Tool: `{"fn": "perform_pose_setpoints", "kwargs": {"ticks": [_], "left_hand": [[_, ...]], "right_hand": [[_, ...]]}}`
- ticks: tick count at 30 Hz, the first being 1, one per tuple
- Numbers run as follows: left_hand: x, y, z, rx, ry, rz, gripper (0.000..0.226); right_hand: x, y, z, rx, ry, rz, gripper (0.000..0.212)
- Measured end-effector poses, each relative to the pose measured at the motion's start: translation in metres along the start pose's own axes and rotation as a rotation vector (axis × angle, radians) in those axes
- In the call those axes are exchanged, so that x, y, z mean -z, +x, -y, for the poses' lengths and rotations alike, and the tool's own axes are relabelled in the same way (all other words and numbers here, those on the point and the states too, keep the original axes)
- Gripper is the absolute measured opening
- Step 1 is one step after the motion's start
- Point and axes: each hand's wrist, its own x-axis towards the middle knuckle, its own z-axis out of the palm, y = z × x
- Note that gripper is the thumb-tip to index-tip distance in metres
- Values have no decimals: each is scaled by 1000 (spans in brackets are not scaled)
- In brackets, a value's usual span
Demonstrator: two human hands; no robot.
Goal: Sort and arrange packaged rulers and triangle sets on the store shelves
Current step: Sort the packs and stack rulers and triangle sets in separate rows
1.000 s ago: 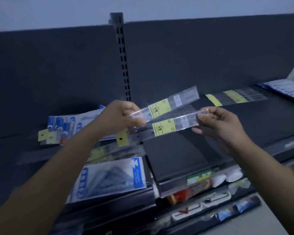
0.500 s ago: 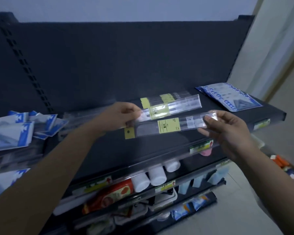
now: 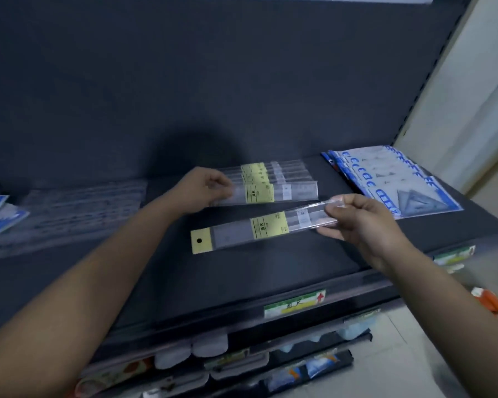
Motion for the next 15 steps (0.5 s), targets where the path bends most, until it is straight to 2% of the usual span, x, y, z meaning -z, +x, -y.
{"fn": "perform_pose_setpoints", "kwargs": {"ticks": [5,10,13,15], "left_hand": [[-6,15,1,-8,205,-112,18],[-20,17,2,55,344,-181,23],[-29,9,-5,57,346,-278,19],[-36,1,-13,62,256,-345,8]], "right_hand": [[14,35,11,-23,-157,139,19],[24,69,6,45,-331,248,17],[27,90,1,119,-451,253,17],[23,103,-4,140,-379,224,17]]}}
